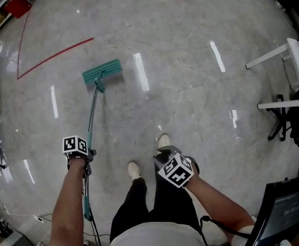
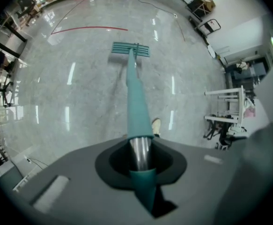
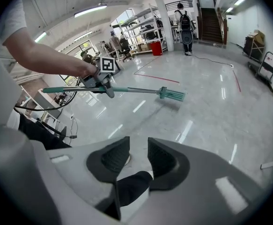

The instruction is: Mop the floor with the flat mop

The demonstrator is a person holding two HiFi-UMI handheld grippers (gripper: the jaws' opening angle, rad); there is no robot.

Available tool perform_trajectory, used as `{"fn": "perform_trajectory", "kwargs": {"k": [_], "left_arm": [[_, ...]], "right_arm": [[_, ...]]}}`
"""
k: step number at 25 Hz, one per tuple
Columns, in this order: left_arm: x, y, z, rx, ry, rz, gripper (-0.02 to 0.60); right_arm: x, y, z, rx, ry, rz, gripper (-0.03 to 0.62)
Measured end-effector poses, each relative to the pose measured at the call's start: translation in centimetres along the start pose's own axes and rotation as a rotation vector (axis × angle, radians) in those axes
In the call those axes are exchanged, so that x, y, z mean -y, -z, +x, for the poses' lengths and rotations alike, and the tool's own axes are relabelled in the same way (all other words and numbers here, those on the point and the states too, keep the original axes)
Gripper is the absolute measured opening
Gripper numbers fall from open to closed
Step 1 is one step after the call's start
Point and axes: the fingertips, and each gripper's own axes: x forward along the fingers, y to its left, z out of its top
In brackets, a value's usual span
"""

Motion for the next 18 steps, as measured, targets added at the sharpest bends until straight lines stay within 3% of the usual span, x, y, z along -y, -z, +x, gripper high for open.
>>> {"fn": "perform_trajectory", "kwargs": {"k": [5, 10, 15, 18], "left_arm": [[-1.6, 7.8, 0.7, -0.069, -0.027, 0.031, 0.059], [-2.6, 15.0, 2.3, -0.142, -0.024, 0.011, 0.06], [-2.8, 19.1, 5.0, -0.198, -0.005, -0.033, 0.06], [-3.9, 19.3, 6.2, -0.225, -0.031, -0.033, 0.059]], "right_arm": [[-1.7, -0.4, -0.2, 0.014, 0.005, -0.013, 0.124], [-3.9, -0.8, 0.5, 0.004, -0.017, -0.041, 0.124], [-5.0, -0.6, 1.2, -0.006, -0.039, -0.05, 0.124], [-5.5, -0.5, 1.7, -0.024, -0.051, -0.053, 0.124]]}}
